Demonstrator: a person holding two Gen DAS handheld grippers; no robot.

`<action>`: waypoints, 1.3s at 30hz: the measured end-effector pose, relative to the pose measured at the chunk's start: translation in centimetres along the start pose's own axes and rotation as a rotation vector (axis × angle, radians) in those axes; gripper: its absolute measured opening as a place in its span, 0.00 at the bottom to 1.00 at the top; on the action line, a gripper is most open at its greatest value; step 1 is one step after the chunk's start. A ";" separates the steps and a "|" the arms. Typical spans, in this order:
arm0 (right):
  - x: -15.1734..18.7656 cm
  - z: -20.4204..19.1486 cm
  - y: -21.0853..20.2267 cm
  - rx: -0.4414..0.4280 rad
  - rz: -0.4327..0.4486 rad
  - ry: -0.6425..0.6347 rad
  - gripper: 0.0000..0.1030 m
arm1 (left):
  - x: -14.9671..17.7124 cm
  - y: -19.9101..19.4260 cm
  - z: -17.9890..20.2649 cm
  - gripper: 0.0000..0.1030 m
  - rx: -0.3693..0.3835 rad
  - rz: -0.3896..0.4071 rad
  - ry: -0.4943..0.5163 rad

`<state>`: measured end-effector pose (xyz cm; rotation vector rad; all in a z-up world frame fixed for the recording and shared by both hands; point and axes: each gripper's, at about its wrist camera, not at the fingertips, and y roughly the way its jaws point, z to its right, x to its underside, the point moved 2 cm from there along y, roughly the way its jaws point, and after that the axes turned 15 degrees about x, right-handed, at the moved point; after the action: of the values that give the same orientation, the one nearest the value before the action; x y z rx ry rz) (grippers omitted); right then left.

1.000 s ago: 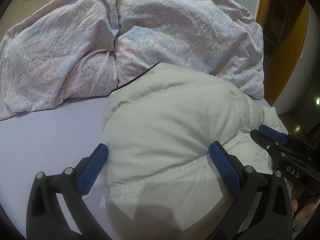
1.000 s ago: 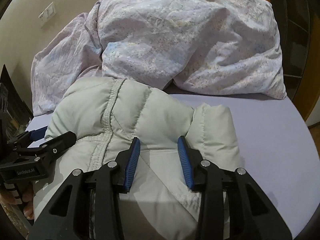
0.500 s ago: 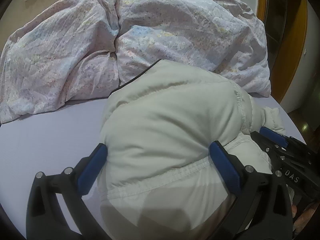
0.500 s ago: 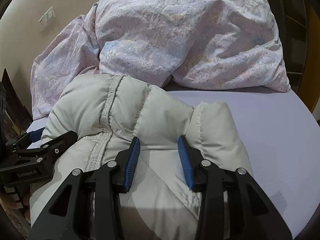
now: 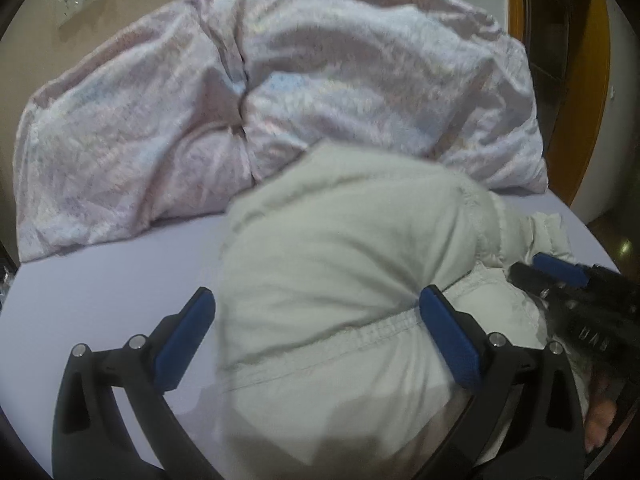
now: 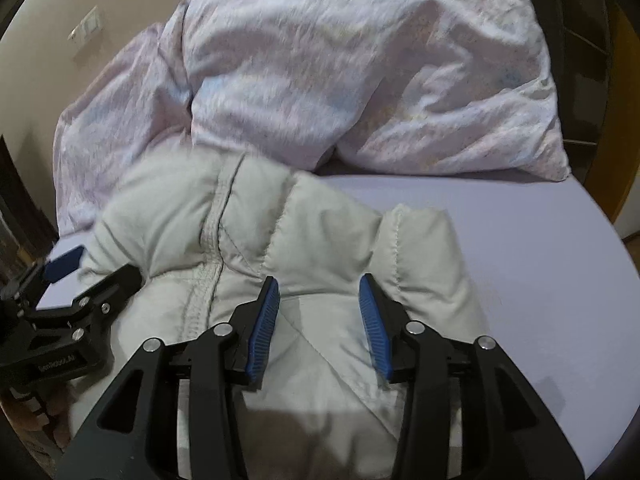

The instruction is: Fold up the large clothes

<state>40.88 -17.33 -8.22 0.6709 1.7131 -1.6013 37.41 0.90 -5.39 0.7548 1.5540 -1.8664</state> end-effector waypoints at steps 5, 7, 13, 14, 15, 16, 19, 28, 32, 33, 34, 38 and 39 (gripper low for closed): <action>-3.5 1.8 -1.8 -0.019 0.087 0.139 0.48 | -3.6 -1.6 -1.9 0.98 -0.025 0.044 -0.030; -4.4 1.6 -0.9 0.025 0.105 0.136 0.48 | -4.5 -0.9 -2.3 0.98 -0.030 0.032 -0.047; -3.3 1.6 3.7 0.110 0.010 0.094 0.49 | -4.1 2.5 -2.7 0.98 -0.011 -0.017 -0.091; -2.9 1.8 4.2 0.107 -0.005 0.099 0.49 | -4.0 2.8 -2.6 0.98 -0.003 -0.021 -0.094; -2.6 2.0 4.4 0.103 -0.009 0.104 0.49 | -3.9 3.1 -2.6 0.98 0.003 -0.029 -0.098; -2.4 2.1 4.7 0.099 -0.012 0.113 0.49 | -3.9 3.4 -2.7 0.98 0.005 -0.038 -0.100; -2.0 1.9 5.2 0.107 -0.015 0.117 0.50 | -3.6 4.1 -2.6 0.98 0.007 -0.051 -0.103; -1.5 1.7 6.0 0.114 -0.032 0.123 0.53 | -2.8 4.8 -1.6 0.98 -0.061 -0.043 -0.049; -1.4 1.5 6.4 0.121 -0.051 0.116 0.53 | -2.7 5.3 -2.0 0.98 -0.043 -0.054 -0.068; -1.4 1.5 6.5 0.121 -0.055 0.115 0.53 | -2.6 5.4 -2.1 0.98 -0.037 -0.056 -0.074; -1.4 1.5 6.6 0.121 -0.059 0.115 0.53 | -2.6 5.5 -2.2 0.98 -0.036 -0.057 -0.078; -1.4 1.5 6.9 0.112 -0.073 0.119 0.54 | -2.5 5.7 -2.3 0.98 -0.029 -0.059 -0.087; -1.4 1.5 6.9 0.111 -0.076 0.120 0.54 | -2.5 5.8 -2.4 0.98 -0.026 -0.059 -0.091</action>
<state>47.27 -18.01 -11.58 0.7785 1.7641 -1.7500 43.47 2.62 -7.68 0.6099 1.5557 -1.8924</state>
